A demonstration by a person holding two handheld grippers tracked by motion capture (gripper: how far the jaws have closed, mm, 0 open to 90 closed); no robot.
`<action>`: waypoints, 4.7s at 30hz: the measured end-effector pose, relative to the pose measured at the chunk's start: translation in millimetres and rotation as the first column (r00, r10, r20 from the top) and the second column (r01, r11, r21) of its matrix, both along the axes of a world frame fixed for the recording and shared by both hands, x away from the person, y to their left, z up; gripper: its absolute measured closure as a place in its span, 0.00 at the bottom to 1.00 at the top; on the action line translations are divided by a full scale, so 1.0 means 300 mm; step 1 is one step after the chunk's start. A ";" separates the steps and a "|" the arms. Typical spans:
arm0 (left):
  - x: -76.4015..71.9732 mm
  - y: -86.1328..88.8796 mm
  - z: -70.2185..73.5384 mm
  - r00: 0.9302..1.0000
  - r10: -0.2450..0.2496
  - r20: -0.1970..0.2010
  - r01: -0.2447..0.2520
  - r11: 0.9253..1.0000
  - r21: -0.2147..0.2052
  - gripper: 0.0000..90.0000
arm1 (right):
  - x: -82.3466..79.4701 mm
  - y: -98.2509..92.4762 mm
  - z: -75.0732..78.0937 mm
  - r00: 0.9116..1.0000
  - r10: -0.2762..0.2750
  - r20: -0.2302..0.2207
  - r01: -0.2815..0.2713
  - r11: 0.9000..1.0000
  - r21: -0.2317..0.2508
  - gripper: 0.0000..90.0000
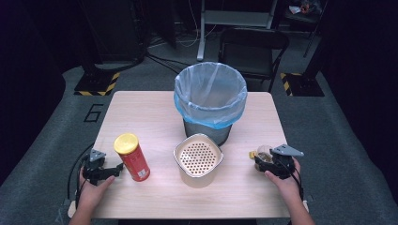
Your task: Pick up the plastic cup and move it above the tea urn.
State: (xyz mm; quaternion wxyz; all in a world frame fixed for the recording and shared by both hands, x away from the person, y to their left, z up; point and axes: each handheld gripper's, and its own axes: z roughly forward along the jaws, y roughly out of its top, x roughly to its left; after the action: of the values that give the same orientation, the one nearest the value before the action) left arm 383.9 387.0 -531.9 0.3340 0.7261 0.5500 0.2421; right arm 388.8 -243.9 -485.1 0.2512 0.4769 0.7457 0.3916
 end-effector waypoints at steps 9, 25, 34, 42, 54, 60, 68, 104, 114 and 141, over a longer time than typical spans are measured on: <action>0.000 0.000 0.000 1.000 0.000 -0.001 0.000 1.000 -0.001 0.14 | -0.003 -0.002 0.011 1.000 -0.007 -0.008 0.007 1.000 0.015 0.15; 0.000 0.000 0.000 1.000 0.000 0.000 0.000 1.000 0.001 0.14 | -0.066 0.046 0.212 0.993 0.010 0.120 -0.011 1.000 0.001 0.22; 0.000 0.000 0.000 1.000 0.000 0.000 0.000 1.000 0.000 0.14 | -0.032 0.267 0.271 0.971 0.236 0.026 -0.237 0.969 0.064 0.55; 0.000 0.000 0.000 1.000 0.000 0.000 0.000 1.000 -0.001 0.14 | 0.013 0.429 0.255 0.946 0.319 -0.057 -0.314 0.946 0.083 0.69; -0.001 -0.001 0.000 1.000 -0.001 -0.001 0.001 1.000 -0.002 0.14 | 0.017 0.430 0.232 0.939 0.322 -0.123 -0.317 0.947 0.059 0.82; 0.000 -0.001 0.000 1.000 -0.004 0.001 0.004 1.000 -0.003 0.14 | -0.025 0.374 0.232 0.937 0.325 -0.128 -0.319 0.945 0.067 0.83; 0.000 -0.001 0.000 1.000 -0.005 0.001 0.005 1.000 -0.001 0.14 | -0.091 0.282 0.227 0.948 0.303 -0.102 -0.297 0.952 0.067 0.86; -0.001 -0.003 -0.001 1.000 -0.001 0.001 0.001 1.000 -0.003 0.14 | -0.044 0.011 0.166 1.000 -0.010 0.008 0.010 1.000 0.022 0.16; -0.001 -0.003 -0.001 1.000 -0.001 0.001 0.001 1.000 -0.003 0.14 | -0.013 0.002 0.073 0.998 -0.040 -0.045 0.040 0.999 -0.009 0.13; -0.001 -0.003 -0.001 1.000 -0.001 0.001 0.001 1.000 -0.004 0.14 | -0.004 0.013 0.012 1.000 -0.017 -0.022 0.016 1.000 -0.024 0.34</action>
State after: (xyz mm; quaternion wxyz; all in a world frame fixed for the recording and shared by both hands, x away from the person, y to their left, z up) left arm 383.6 386.2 -532.1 0.3358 0.7256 0.5500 0.2415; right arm 387.6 -239.9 -481.6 0.2519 0.4844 0.7491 0.3752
